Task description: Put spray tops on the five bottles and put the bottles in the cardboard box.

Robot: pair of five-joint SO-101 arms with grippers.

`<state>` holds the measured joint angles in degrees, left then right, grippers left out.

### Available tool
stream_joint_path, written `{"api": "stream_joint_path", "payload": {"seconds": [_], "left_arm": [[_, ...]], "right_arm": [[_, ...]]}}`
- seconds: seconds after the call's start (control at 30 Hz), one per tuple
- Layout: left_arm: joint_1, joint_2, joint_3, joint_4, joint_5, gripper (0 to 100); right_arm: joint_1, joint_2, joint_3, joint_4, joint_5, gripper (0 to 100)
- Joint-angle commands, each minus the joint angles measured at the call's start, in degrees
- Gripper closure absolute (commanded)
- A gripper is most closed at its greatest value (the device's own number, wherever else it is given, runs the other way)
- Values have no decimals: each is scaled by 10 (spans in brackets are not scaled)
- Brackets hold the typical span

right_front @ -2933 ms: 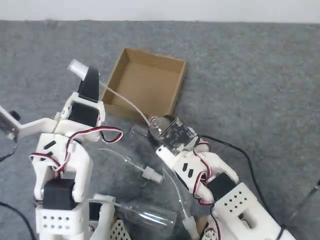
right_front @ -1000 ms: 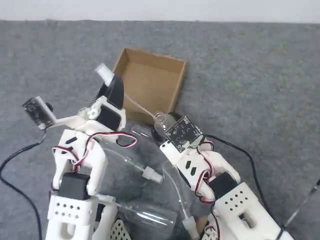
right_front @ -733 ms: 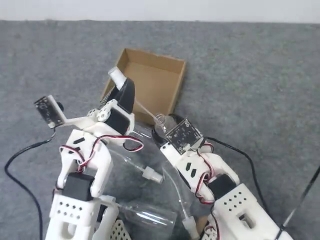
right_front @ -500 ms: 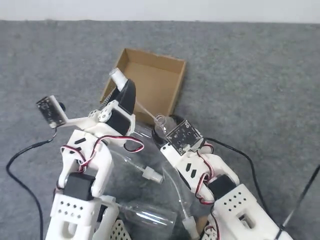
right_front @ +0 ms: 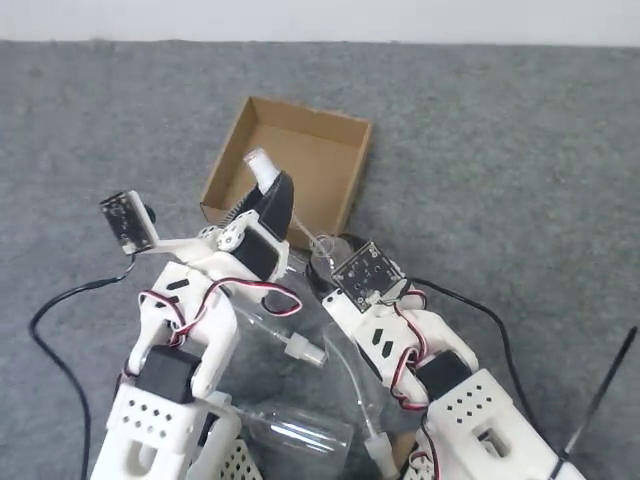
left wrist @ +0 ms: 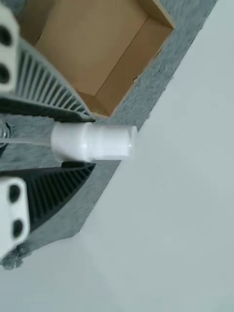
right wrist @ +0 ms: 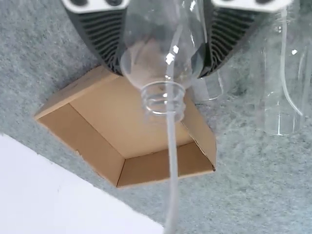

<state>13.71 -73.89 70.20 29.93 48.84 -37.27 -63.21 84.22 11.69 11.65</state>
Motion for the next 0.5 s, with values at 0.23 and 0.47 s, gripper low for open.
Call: {"api": "stream_joint_path", "payload": {"seconds": [0.23, 0.47], "left_arm": [[12, -11, 0, -11, -31, 989], [12, -11, 7, -9, -65, 989]], "right_arm": [[10, -19, -8, -14, -2, 991], [10, -19, 0, -18, -2, 991]]}}
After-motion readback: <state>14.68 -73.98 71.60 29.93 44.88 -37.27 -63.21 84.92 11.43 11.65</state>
